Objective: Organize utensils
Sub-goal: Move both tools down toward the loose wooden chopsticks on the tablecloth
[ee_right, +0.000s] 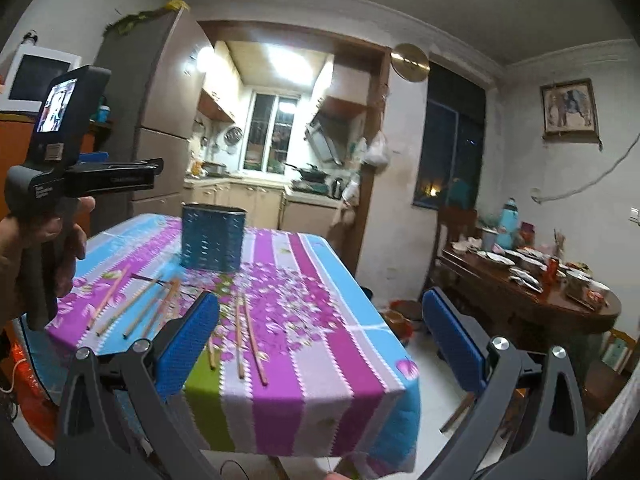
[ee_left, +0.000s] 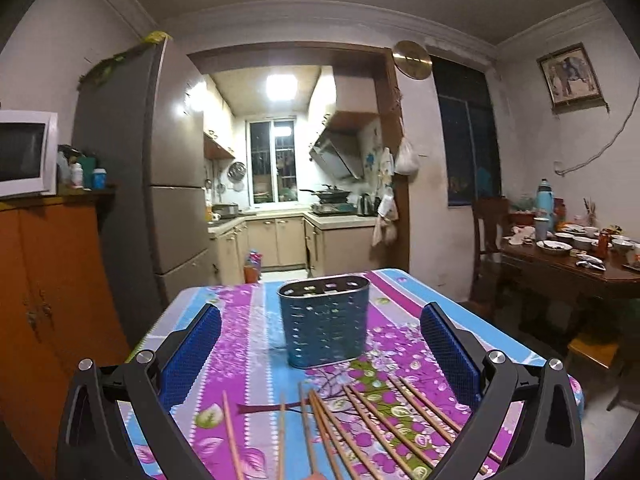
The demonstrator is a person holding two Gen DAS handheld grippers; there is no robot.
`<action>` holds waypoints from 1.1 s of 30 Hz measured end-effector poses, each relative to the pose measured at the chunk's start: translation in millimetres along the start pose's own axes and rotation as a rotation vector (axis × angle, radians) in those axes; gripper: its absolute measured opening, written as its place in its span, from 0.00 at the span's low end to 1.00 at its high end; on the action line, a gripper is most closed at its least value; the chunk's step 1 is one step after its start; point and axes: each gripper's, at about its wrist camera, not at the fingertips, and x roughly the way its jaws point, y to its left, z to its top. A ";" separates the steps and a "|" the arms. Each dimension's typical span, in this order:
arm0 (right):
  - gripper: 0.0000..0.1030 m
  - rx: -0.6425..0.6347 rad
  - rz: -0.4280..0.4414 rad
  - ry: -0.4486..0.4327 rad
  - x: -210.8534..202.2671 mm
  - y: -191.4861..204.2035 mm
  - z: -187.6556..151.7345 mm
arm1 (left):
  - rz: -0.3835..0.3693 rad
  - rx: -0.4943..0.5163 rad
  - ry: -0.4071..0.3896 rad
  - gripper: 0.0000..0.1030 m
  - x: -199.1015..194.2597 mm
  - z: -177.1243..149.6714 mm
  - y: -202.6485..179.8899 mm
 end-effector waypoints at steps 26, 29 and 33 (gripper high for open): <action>0.95 -0.045 0.316 -0.038 62.8 -11.5 -12.0 | 0.305 -0.048 0.239 0.97 -38.1 -82.9 97.8; 0.95 -0.025 0.389 -0.061 74.7 -8.3 -10.0 | 0.308 -0.046 0.330 0.97 -41.2 -113.2 96.3; 0.95 0.000 0.460 -0.081 83.7 -5.4 -9.8 | 0.276 -0.013 0.389 0.96 -45.0 -141.0 73.5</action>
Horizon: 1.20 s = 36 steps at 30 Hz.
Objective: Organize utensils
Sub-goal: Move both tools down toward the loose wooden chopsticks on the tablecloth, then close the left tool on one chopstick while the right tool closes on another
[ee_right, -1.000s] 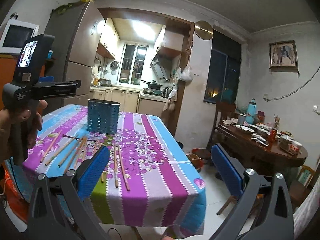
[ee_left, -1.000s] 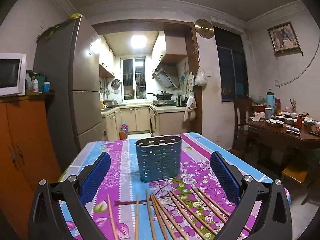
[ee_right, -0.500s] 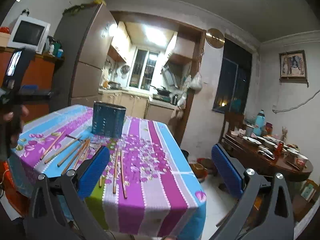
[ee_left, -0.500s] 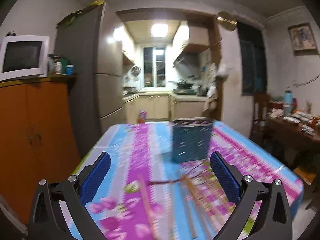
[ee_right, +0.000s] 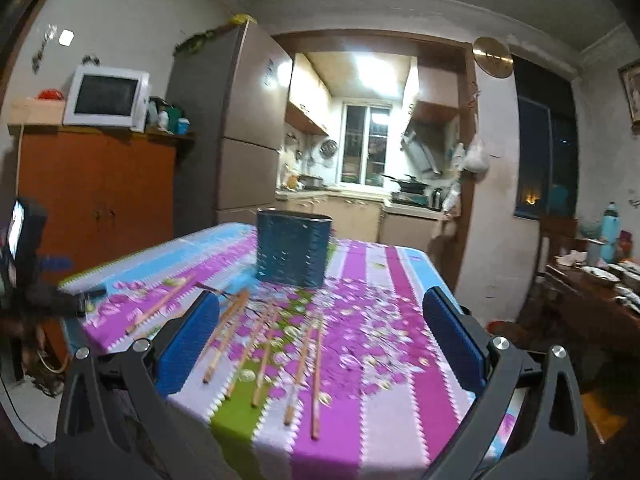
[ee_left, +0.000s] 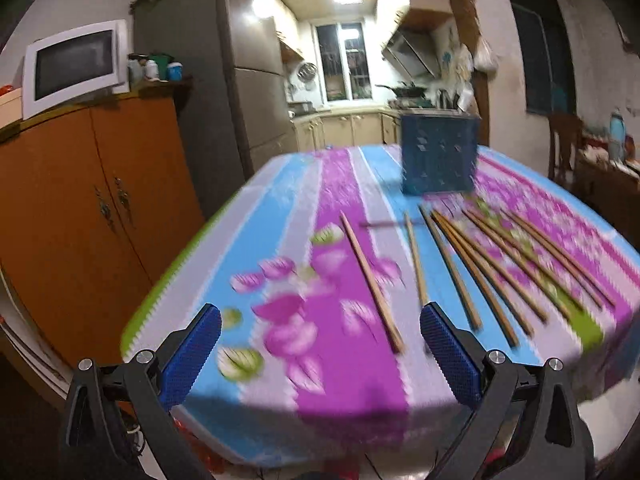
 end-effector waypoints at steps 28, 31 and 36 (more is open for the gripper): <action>0.73 -0.012 0.061 0.193 52.2 29.2 -41.7 | -0.100 -0.022 -0.009 0.19 43.0 -30.4 -41.1; 0.73 -0.009 0.065 0.203 57.0 28.6 -44.6 | -0.093 -0.038 -0.015 0.19 44.8 -30.1 -40.6; 0.57 0.001 0.057 0.181 52.8 20.0 -47.8 | -0.067 -0.040 -0.044 0.15 46.1 -32.7 -40.7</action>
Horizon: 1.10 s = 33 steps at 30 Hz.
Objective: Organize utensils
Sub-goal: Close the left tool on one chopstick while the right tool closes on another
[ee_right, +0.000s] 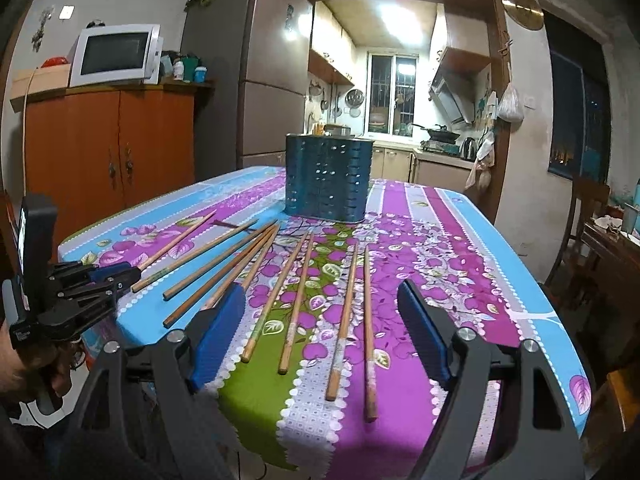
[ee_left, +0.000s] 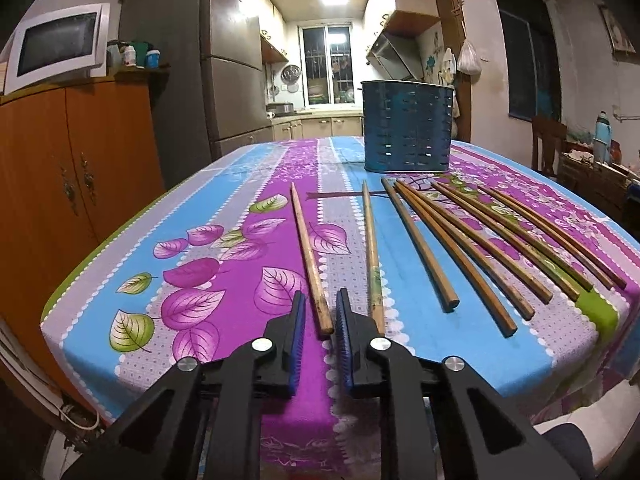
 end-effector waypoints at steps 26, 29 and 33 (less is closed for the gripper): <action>0.14 0.028 0.059 0.123 29.2 23.3 -42.3 | 0.007 0.015 0.000 0.13 -0.7 0.5 -1.8; 0.14 0.030 0.062 0.123 30.3 20.6 -43.7 | 0.011 0.020 -0.006 0.13 -1.0 -0.9 -2.9; 0.12 0.013 0.081 0.122 29.5 24.0 -42.3 | 0.019 0.030 -0.013 0.12 -0.7 -2.3 -5.0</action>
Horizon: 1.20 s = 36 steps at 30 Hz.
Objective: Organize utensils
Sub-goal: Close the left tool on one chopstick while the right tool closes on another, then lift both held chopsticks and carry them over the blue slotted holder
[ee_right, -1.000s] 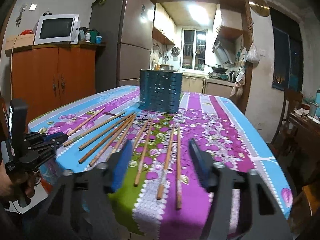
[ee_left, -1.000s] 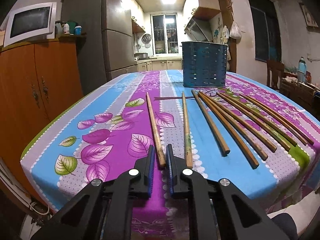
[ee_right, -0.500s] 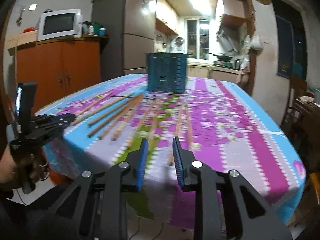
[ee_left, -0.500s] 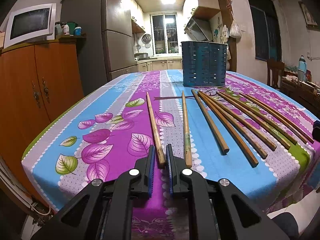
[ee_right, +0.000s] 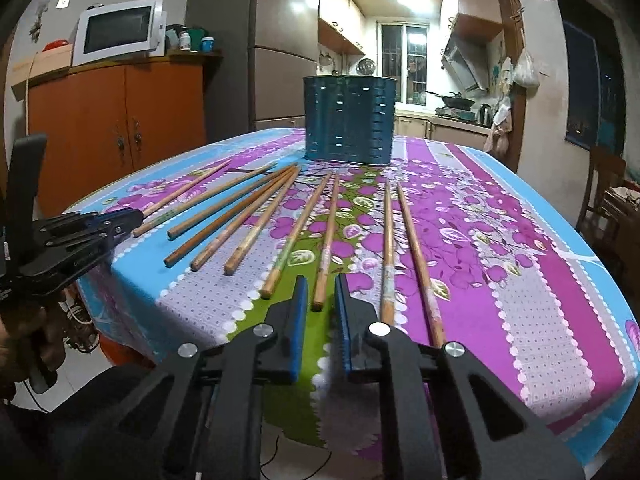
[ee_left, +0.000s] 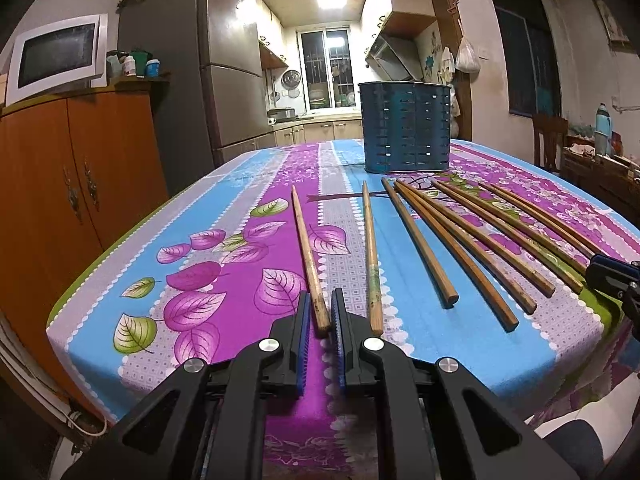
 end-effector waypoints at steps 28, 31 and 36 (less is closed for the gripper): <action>0.05 0.051 -0.027 -0.074 -15.8 -6.7 5.2 | 0.015 0.015 -0.044 0.08 -8.4 6.6 2.1; 0.05 0.034 -0.044 -0.125 -35.3 -7.5 19.9 | 0.014 0.010 -0.084 0.08 -21.5 17.4 5.9; 0.05 -0.028 -0.064 -0.224 -68.2 -5.7 56.8 | 0.016 0.013 -0.178 0.08 -50.7 47.0 15.0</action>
